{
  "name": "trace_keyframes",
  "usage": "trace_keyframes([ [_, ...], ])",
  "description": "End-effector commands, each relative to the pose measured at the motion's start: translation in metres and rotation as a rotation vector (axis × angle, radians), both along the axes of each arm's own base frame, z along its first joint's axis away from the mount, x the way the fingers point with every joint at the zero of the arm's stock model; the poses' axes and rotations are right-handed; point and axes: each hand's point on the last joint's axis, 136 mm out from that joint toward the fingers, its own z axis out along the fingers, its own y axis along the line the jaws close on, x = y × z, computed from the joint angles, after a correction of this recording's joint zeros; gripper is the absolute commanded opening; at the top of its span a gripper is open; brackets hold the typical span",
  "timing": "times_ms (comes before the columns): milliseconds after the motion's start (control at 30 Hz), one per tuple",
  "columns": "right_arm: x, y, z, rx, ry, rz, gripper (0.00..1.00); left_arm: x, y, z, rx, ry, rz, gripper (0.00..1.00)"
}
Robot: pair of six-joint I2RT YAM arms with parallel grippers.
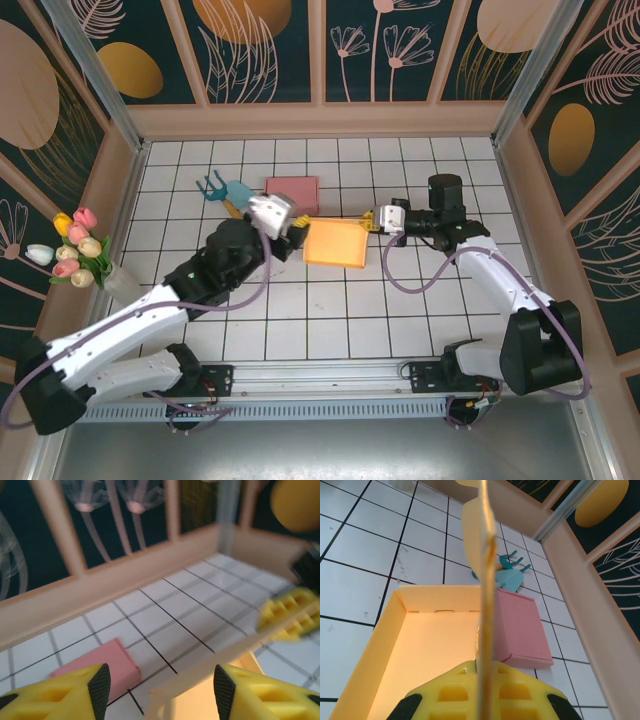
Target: Fold the paper box
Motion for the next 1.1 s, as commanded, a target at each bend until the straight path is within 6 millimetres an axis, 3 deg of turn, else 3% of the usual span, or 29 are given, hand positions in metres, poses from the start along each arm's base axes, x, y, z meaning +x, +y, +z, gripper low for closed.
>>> trace_keyframes([
  [0,0.002,-0.001,0.0,0.026,0.001,-0.01,0.0,0.016,0.058,0.005,-0.298,0.121,0.36,0.62],
  [133,0.001,-0.002,-0.002,0.034,-0.009,-0.013,0.0,0.02,0.07,-0.019,-0.29,0.203,0.453,0.69],
  [267,-0.005,-0.001,-0.001,0.036,-0.011,0.0,0.0,0.045,0.081,-0.056,-0.235,0.312,0.515,0.67],
  [400,-0.005,-0.002,0.0,0.027,-0.018,-0.004,0.0,0.058,0.07,-0.091,-0.235,0.424,0.462,0.61],
  [567,-0.006,-0.001,0.004,0.039,-0.037,0.008,0.0,0.064,0.041,-0.137,-0.166,0.531,0.367,0.55],
  [833,-0.004,0.003,-0.002,0.028,-0.026,0.02,0.0,0.071,0.016,-0.144,-0.193,0.565,0.285,0.48],
  [1067,0.002,0.01,-0.022,-0.023,-0.018,0.004,0.0,0.072,0.0,-0.158,-0.215,0.612,0.23,0.45],
])
